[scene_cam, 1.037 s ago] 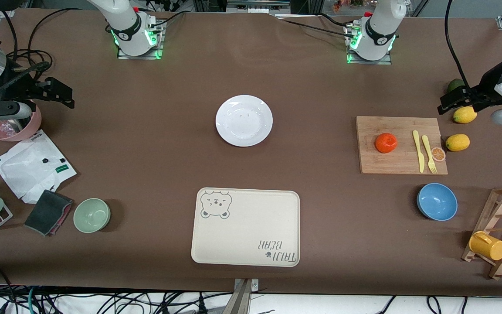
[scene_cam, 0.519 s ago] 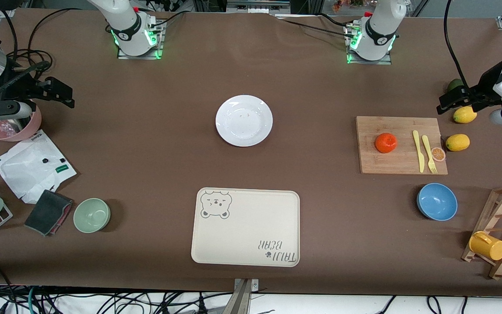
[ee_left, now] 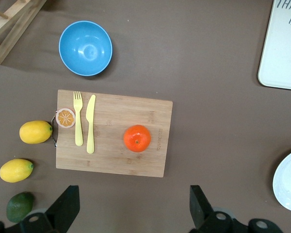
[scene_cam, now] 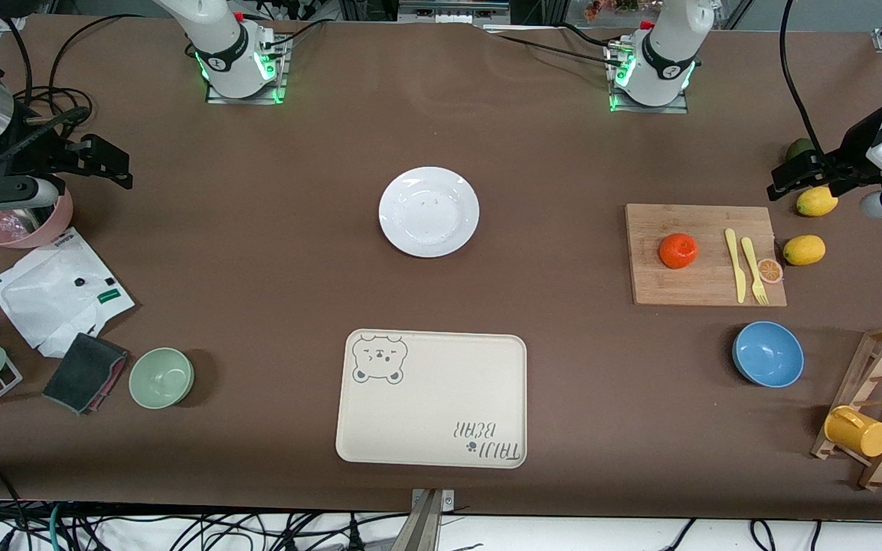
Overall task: Place orange and plate with both arms
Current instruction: 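Reach the left gripper down to the orange on the cutting board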
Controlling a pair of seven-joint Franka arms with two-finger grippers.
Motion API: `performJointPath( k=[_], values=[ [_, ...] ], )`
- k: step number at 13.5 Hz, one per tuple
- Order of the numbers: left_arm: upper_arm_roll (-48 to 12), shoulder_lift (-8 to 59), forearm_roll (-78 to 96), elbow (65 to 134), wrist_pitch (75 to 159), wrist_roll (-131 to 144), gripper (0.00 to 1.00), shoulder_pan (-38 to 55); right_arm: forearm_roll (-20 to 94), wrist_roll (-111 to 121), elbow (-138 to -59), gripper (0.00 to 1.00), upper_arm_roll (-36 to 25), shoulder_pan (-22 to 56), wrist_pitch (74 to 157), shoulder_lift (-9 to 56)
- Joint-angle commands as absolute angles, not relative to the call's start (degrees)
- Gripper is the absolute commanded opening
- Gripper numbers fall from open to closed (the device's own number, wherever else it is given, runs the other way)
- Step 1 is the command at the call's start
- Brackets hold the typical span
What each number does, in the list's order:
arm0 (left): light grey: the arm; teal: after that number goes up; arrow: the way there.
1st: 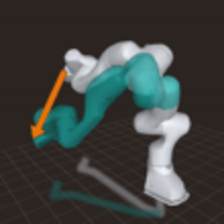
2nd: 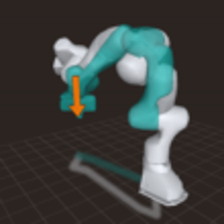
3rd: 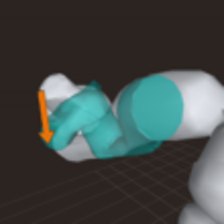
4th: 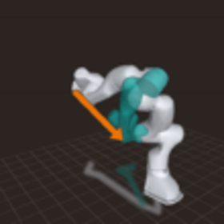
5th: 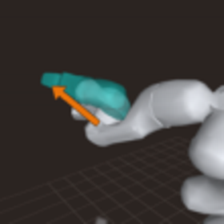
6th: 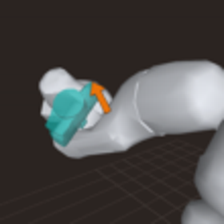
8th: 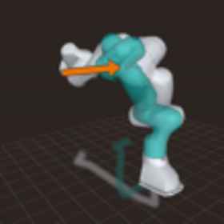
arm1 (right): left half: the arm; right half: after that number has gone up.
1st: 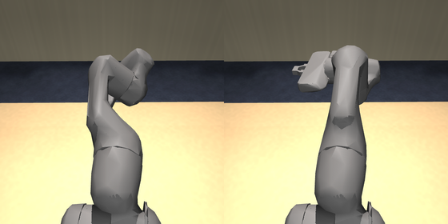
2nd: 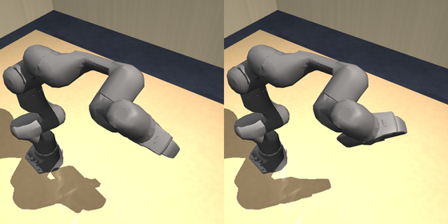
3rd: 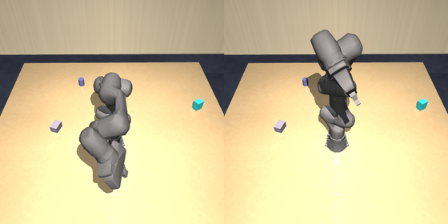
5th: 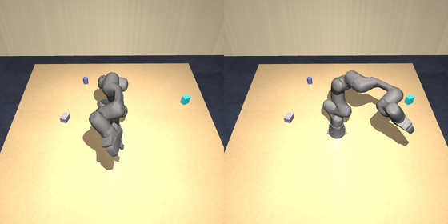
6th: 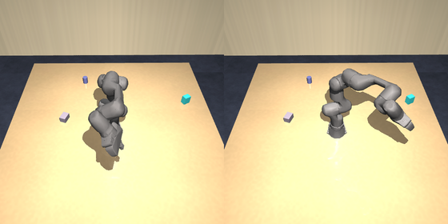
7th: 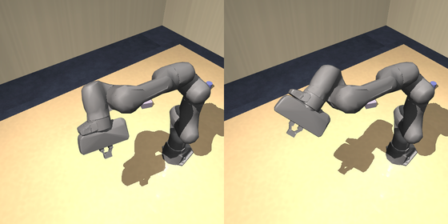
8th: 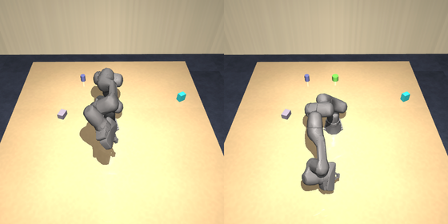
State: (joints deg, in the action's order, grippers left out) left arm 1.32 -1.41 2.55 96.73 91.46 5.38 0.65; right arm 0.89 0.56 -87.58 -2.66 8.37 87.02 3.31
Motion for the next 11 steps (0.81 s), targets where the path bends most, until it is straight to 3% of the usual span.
performJointPath(
  k=[1,11],
  values=[
    [1.14,-1.23,1.76,95.27,90.09,4.75,1.00,0.44,0.26,0.35,-86.48,1.00,-2.29,8.52,85.69,3.08],
    [0.88,-0.01,1.67,95.36,90.09,5.01,1.00,1.40,0.18,0.26,-86.57,1.00,-2.29,8.53,85.69,2.81]
  ],
)
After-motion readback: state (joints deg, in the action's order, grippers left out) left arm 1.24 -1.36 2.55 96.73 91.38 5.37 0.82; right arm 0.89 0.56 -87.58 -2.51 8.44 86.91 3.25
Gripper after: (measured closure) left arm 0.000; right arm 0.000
